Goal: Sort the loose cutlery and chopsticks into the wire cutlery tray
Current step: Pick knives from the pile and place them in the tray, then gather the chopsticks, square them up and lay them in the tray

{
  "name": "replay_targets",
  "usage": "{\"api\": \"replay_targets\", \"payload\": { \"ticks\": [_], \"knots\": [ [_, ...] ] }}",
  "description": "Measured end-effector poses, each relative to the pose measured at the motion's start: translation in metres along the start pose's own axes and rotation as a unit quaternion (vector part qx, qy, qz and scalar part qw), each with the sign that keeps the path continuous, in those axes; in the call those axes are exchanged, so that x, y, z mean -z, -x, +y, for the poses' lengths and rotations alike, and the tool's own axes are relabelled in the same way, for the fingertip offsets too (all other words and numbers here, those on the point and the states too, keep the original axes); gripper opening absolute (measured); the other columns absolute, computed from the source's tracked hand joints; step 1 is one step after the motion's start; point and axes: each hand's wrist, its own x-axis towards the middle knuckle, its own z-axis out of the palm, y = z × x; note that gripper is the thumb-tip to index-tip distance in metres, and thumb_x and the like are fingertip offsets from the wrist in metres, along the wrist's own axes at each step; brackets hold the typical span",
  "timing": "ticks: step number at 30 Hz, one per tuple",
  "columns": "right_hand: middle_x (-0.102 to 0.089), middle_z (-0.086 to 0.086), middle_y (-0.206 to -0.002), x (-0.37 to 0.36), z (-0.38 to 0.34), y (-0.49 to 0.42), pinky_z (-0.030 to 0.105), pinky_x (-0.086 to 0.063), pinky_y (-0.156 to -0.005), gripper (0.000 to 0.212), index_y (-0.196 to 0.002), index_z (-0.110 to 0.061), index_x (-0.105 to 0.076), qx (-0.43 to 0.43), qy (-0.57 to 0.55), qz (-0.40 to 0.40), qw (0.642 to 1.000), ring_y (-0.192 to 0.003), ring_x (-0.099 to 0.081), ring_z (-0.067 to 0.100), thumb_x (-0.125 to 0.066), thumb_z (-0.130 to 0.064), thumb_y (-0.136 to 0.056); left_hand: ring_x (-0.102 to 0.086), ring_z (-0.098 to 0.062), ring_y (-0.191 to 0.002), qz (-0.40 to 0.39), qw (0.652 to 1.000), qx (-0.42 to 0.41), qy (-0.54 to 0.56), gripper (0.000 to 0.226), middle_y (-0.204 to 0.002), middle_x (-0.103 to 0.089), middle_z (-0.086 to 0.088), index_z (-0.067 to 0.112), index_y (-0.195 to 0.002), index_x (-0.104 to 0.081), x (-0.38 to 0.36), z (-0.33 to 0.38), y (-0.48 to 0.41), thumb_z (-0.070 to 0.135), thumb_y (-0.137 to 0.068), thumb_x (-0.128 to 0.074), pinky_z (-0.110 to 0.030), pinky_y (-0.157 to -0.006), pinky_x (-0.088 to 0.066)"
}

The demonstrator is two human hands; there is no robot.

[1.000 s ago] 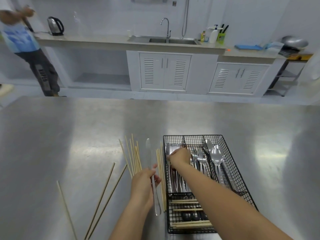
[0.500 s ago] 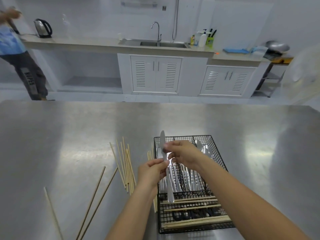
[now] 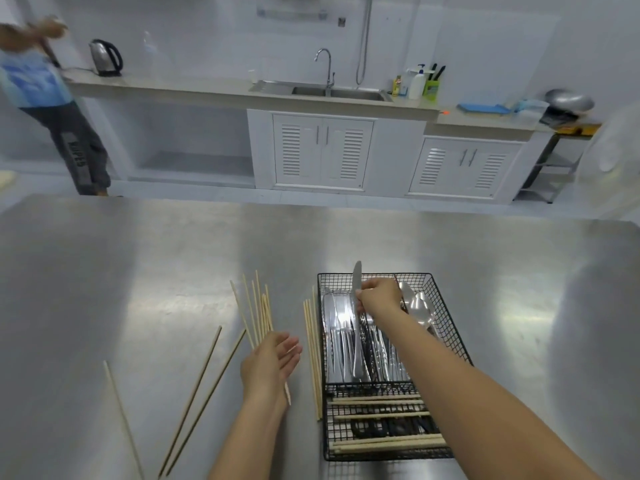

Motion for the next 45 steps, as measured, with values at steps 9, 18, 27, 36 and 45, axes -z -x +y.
{"api": "replay_targets", "payload": {
  "ticks": [9, 18, 27, 36, 45],
  "knots": [
    [-0.066, 0.012, -0.075, -0.024, 0.005, 0.005, 0.029, -0.054, -0.056, 0.026, -0.077, 0.001, -0.065, 0.092, 0.271, -0.013, 0.958, -0.069, -0.068, 0.024, -0.057, -0.018, -0.093, -0.065, -0.029, -0.078, 0.025, 0.999, -0.013, 0.032, 0.011, -0.085, -0.067, -0.017, 0.000, -0.084, -0.061, 0.029, 0.012, 0.007, 0.006, -0.089, -0.053, -0.031, -0.074, -0.054],
    [-0.064, 0.008, -0.092, -0.029, 0.000, 0.016, 0.022, -0.046, -0.070, 0.024, -0.104, 0.001, -0.062, 0.145, 0.421, -0.012, 0.895, -0.082, -0.058, 0.022, -0.052, 0.012, -0.085, -0.066, -0.029, -0.080, 0.058, 0.997, -0.035, 0.022, 0.009, -0.086, -0.067, -0.016, 0.001, -0.087, -0.062, 0.047, 0.013, 0.005, 0.006, -0.089, -0.054, -0.031, -0.074, -0.054],
    [-0.065, -0.002, -0.098, -0.058, 0.034, 0.112, 0.019, -0.049, -0.076, 0.018, -0.102, -0.015, -0.065, 0.294, 0.251, -0.065, 0.920, -0.086, -0.060, 0.011, -0.049, -0.016, -0.093, -0.059, -0.023, -0.066, 0.163, 0.979, -0.117, 0.031, 0.014, -0.081, -0.059, -0.010, 0.009, -0.075, -0.056, 0.073, 0.030, -0.011, 0.005, -0.088, -0.056, -0.028, -0.069, -0.053],
    [-0.038, 0.014, -0.136, -0.102, 0.020, 0.122, 0.033, -0.038, -0.102, 0.054, -0.139, -0.005, -0.035, 0.180, 0.257, -0.168, 0.934, -0.126, -0.040, 0.027, -0.047, -0.033, -0.095, -0.046, -0.038, -0.115, 0.354, 0.862, -0.187, -0.311, 0.037, -0.125, -0.055, -0.019, 0.006, -0.111, -0.060, 0.117, 0.036, -0.029, 0.024, -0.079, -0.062, -0.046, -0.096, -0.035],
    [-0.012, 0.032, -0.148, -0.120, 0.001, 0.095, 0.040, -0.034, -0.107, 0.072, -0.144, -0.004, -0.018, 0.075, 0.325, -0.133, 0.933, -0.137, -0.020, 0.040, -0.054, -0.035, -0.090, -0.033, -0.041, -0.126, 0.356, 0.805, -0.104, -0.463, 0.073, -0.140, -0.037, -0.025, -0.002, -0.134, -0.036, 0.153, 0.029, -0.046, 0.040, -0.080, -0.061, -0.053, -0.101, -0.029]
  ]
}}
